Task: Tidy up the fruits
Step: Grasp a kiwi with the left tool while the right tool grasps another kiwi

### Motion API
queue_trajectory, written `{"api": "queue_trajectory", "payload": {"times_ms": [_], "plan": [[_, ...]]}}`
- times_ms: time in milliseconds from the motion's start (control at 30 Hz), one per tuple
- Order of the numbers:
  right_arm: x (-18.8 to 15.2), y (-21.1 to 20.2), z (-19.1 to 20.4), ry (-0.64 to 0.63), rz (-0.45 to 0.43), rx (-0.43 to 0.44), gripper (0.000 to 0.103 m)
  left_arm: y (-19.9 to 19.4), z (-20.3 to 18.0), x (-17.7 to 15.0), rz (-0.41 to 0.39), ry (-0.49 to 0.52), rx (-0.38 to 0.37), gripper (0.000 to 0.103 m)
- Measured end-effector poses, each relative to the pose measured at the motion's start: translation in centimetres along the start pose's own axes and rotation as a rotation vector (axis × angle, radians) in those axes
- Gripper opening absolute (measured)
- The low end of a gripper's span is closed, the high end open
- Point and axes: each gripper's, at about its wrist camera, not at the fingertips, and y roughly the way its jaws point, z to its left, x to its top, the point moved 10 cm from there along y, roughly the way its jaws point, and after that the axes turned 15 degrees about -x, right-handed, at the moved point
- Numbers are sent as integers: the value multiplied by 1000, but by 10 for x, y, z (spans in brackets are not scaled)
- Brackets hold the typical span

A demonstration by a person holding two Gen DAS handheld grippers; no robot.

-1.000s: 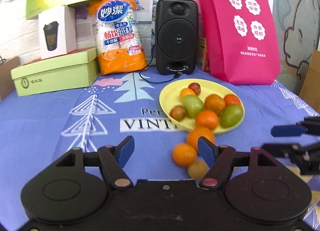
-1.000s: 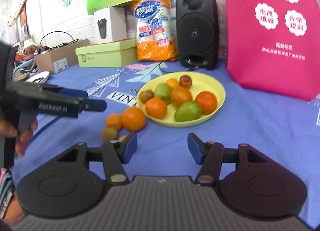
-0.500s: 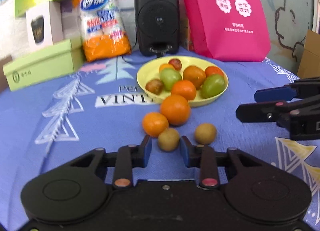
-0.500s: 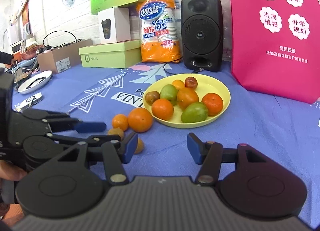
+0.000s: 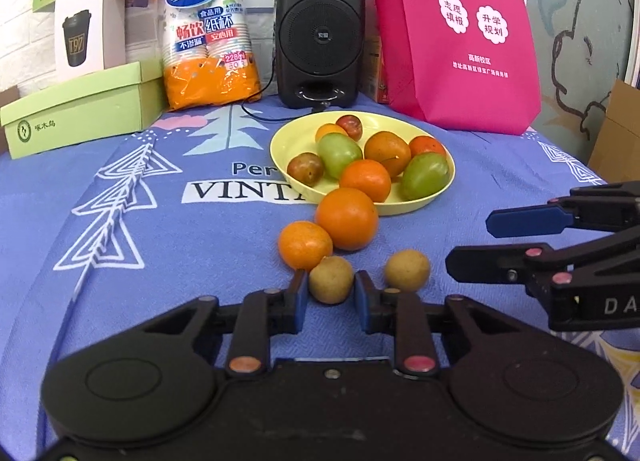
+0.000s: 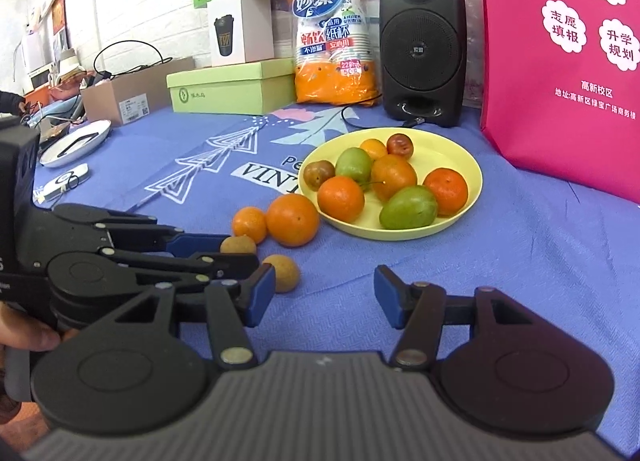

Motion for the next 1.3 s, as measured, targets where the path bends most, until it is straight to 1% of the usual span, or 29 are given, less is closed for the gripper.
{"api": "queue_trajectory", "payload": {"times_ms": [100,233,267,300,400,467,567,633,667,700,767,933,1167,1300], "plan": [[0,3,6,-16,6,5,54,-6,4,1,1,-2,17,24],[0,9,21,-44,15,13,53,-16,13,0,6,28,81,24],[0,11,24,-50,18,13,51,-18,15,-1,9,28,88,24],[0,14,28,-58,21,11,48,-20,17,-2,8,19,86,24],[-3,23,36,-85,38,-7,46,-24,21,-5,8,7,83,24],[-6,28,40,-103,45,-14,42,-25,22,-6,10,8,82,25],[-6,31,45,-119,45,-24,41,-24,21,-8,11,9,81,25],[-5,33,47,-136,44,-32,35,-24,21,-8,10,0,77,25],[-5,34,48,-143,45,-34,28,-24,22,-8,10,-4,74,25],[-5,34,49,-148,43,-38,25,-24,22,-8,9,-7,72,25],[-6,33,51,-160,37,-47,25,-24,22,-9,8,-12,70,25],[-7,28,46,-120,32,-37,25,-24,21,-9,9,-6,76,25],[-12,16,23,-17,35,-11,25,-26,20,-9,12,-4,76,25],[-13,8,13,8,29,-12,25,-30,20,-8,12,-7,72,25]]}}
